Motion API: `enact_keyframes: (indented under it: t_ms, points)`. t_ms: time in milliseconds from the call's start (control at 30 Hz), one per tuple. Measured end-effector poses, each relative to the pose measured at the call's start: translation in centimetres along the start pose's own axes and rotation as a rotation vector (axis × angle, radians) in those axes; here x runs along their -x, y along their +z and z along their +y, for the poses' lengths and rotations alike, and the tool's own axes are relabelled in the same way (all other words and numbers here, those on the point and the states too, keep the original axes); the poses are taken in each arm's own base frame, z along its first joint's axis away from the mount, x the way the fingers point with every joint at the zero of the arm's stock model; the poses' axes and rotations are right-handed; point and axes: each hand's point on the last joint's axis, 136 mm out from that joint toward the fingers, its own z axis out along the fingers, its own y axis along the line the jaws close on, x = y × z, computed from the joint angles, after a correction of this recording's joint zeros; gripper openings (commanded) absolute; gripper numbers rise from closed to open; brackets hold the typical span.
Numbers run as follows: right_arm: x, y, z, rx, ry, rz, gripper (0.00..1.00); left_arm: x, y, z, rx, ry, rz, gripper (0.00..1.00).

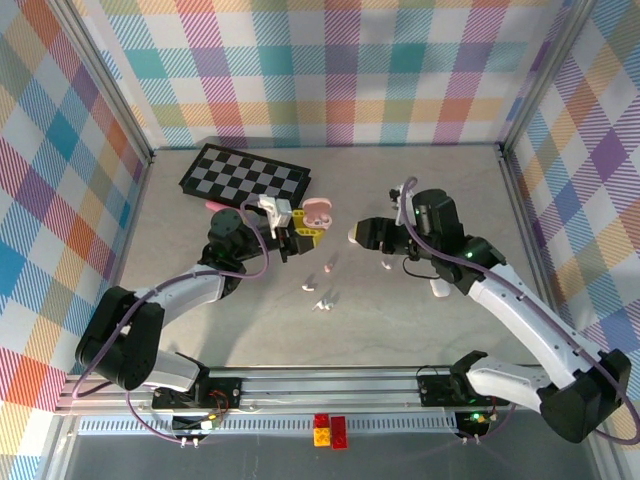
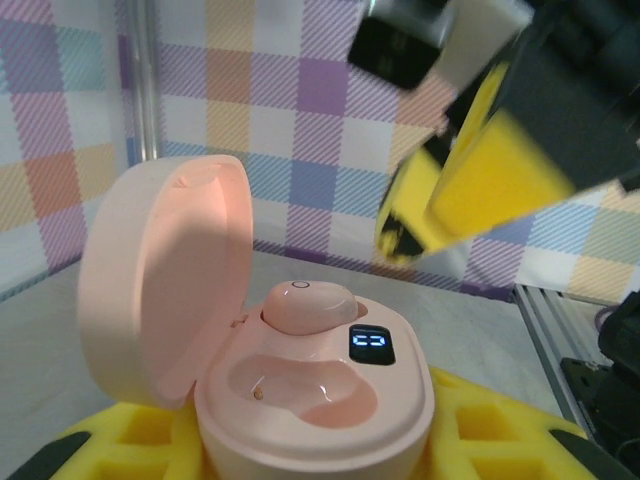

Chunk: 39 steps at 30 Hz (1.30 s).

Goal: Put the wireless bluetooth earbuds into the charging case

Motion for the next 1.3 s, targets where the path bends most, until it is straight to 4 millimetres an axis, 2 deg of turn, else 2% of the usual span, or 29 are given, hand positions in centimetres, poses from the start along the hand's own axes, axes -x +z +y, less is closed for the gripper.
enact_keyframes:
  t_ms: [100,200,500,700,933,1100,1300]
  points:
    - [-1.8,2.3,-3.2,-0.068,0.08,0.051,0.57,0.8,-0.8,1.0,0.037,0.006,-0.024,0.25]
    - [-3.3,5.1,-4.9,-0.098,0.113,0.121,0.58,1.6,-1.7,1.7,0.066,0.003,-0.049,0.25]
    - [-8.2,13.6,-8.4,-0.088,0.164,0.361,0.59,3.7,-3.0,2.1,0.097,-0.017,-0.106,0.25]
    - [-9.1,18.1,-8.8,-0.06,0.159,0.443,0.6,4.5,-3.3,1.8,0.105,-0.011,-0.121,0.25]
    - [-8.8,20.6,-7.8,-0.021,0.129,0.461,0.6,5.1,-3.5,1.6,0.108,0.0,-0.132,0.23]
    - [-9.1,22.0,-8.2,-0.019,0.124,0.48,0.61,5.1,-3.5,1.6,0.107,-0.008,-0.133,0.22]
    - [-9.2,22.3,-8.4,-0.021,0.103,0.496,0.61,5.4,-3.5,1.4,0.099,-0.028,-0.146,0.21]
